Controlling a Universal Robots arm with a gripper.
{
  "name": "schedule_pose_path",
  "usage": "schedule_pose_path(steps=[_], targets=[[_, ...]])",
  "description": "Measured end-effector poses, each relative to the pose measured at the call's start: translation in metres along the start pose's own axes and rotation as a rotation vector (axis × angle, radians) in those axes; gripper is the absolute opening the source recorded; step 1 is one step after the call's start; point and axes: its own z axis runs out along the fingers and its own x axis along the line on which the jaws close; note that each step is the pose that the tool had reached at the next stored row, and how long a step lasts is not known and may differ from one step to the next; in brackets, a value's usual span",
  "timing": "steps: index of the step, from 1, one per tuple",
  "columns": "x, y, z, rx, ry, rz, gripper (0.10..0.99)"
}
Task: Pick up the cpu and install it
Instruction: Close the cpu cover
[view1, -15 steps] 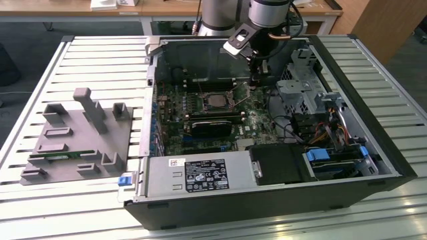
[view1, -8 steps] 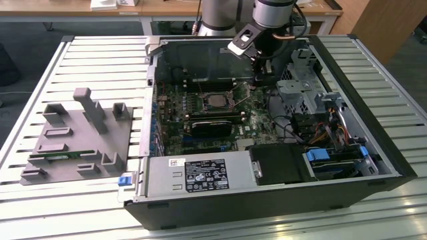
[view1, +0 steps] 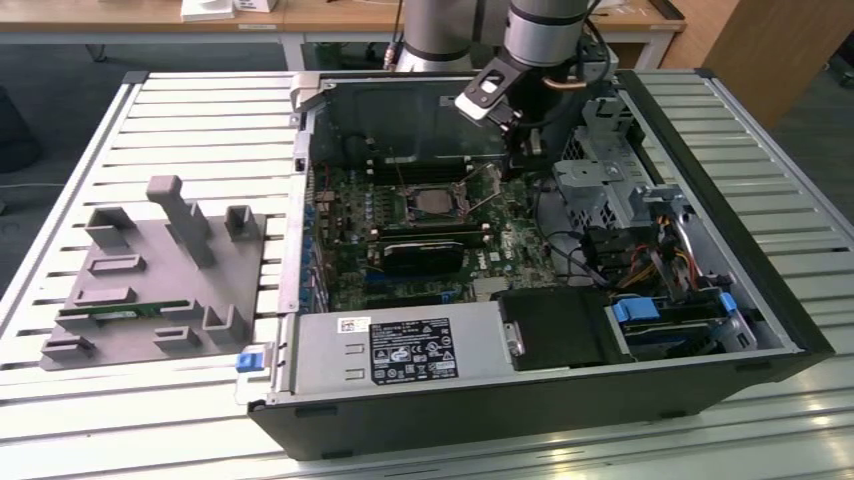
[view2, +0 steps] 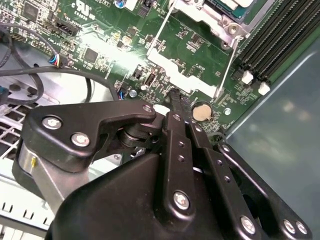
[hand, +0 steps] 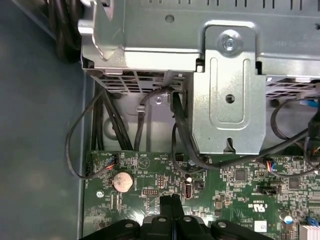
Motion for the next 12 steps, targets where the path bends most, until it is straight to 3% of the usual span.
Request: schedule_pose_path(steps=[6, 12], targets=[[0.0001, -0.002, 0.0013, 0.002, 0.0001, 0.0, 0.106], [0.0002, -0.0152, 0.0007, 0.005, 0.0002, 0.0, 0.106]])
